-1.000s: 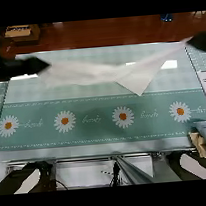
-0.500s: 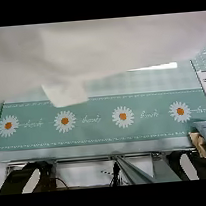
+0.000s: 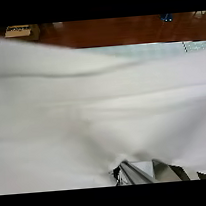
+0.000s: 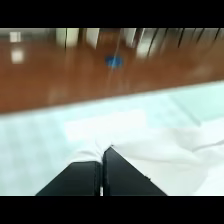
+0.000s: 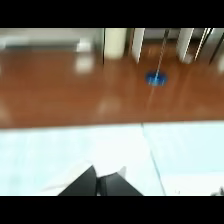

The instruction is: Fold the shirts.

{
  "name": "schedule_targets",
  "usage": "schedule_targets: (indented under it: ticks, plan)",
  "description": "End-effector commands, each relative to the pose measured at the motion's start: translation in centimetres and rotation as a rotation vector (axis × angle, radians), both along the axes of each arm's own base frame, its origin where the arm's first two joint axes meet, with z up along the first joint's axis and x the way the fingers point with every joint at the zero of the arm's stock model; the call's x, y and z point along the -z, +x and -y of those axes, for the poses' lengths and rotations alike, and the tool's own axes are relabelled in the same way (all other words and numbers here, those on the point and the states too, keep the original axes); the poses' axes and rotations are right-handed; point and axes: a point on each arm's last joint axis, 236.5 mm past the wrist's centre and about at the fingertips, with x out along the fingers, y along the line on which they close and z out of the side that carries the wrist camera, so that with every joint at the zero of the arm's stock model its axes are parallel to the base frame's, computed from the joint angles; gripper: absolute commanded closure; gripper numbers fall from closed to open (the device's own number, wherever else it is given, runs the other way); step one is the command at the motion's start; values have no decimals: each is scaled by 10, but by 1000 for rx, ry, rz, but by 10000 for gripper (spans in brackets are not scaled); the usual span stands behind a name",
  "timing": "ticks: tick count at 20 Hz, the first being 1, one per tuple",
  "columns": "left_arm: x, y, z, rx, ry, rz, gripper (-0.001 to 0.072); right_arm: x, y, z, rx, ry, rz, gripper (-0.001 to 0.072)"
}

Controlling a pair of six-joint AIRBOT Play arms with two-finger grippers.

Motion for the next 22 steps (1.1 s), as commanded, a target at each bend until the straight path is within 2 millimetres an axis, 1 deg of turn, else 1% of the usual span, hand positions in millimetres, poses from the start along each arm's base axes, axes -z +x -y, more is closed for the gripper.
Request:
schedule_targets:
  ticks: [1,2,3,4,6,8,9,11,12,14,15,17,19,21,22]
  plan:
    - [103,33,-8,-1,57,-357,689,79,30,5,-57,46,-351,692]
    - [132,48,-9,6,63,-430,689,105,50,7,-80,60,-441,692]
    - [157,65,-9,9,59,-478,689,132,67,9,-91,79,-538,692]
    - [182,85,-10,5,47,-511,689,164,85,13,-94,94,-644,692]
    - [226,127,-13,-25,16,-554,688,218,120,15,-123,107,-800,692]
    - [265,167,-19,-63,-11,-596,689,259,156,13,-146,123,-886,691]
    - [280,188,-22,-81,-17,-602,688,277,174,12,-156,123,-905,691]
    - [305,232,-26,-101,-31,-598,689,307,220,8,-169,114,-874,691]
    - [318,254,-25,-112,-57,-594,688,318,242,7,-171,110,-837,691]
    - [342,288,-23,-147,-152,-610,688,332,282,4,-176,117,-745,691]
    - [355,303,-23,-170,-195,-617,689,335,301,3,-165,139,-692,691]
    - [377,329,-30,-226,-250,-616,688,340,334,8,-105,189,-588,691]
    - [391,350,-40,-287,-289,-590,689,345,359,11,-72,219,-512,692]
    - [399,366,-47,-339,-339,-567,689,352,376,8,-70,256,-466,692]
    - [405,370,-48,-353,-355,-568,689,357,382,6,-73,277,-457,692]
